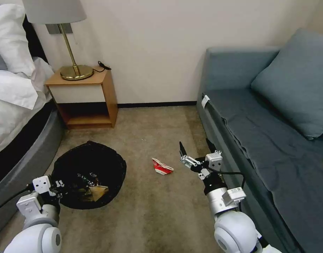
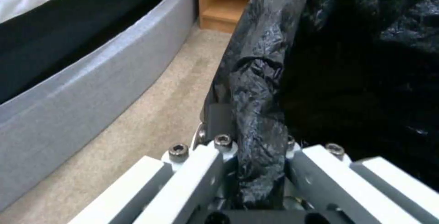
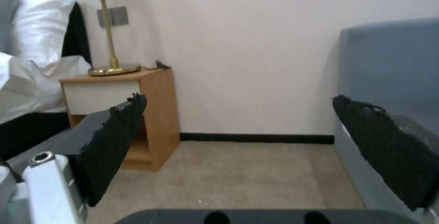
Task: Pick up the trash bin, then pick up the garbage on the floor and place it into the trash bin.
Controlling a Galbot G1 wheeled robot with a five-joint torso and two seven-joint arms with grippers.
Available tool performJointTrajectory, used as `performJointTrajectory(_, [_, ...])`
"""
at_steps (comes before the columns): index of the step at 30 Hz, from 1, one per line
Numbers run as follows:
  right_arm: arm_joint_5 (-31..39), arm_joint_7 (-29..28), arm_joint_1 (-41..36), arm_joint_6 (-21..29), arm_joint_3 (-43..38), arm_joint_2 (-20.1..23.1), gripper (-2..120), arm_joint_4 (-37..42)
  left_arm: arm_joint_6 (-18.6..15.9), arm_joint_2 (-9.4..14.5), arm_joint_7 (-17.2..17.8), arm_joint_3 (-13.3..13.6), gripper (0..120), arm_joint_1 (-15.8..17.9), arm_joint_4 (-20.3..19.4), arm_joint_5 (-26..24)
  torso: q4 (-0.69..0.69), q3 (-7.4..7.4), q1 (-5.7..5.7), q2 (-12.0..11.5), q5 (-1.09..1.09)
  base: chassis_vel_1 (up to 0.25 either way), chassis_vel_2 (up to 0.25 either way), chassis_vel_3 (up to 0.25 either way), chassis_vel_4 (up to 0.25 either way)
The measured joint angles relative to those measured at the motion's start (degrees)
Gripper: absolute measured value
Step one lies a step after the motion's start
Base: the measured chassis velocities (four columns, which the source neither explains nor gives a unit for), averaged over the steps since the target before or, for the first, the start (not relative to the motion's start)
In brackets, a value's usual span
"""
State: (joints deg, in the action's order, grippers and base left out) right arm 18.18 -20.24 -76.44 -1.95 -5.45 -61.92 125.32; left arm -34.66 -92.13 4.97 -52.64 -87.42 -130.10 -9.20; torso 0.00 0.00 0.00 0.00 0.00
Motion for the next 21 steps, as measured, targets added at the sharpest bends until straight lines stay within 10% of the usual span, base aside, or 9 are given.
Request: performJointTrajectory(21, [1.83, 0.26, 0.61, 0.70, 0.26, 0.81, 100, -0.52, 0.09, 0.00, -0.05, -0.69, 1, -0.44, -0.78, -0.59, 0.00, 0.00, 0.00, 0.00, 0.00, -0.063, 0.073, 0.065, -0.068])
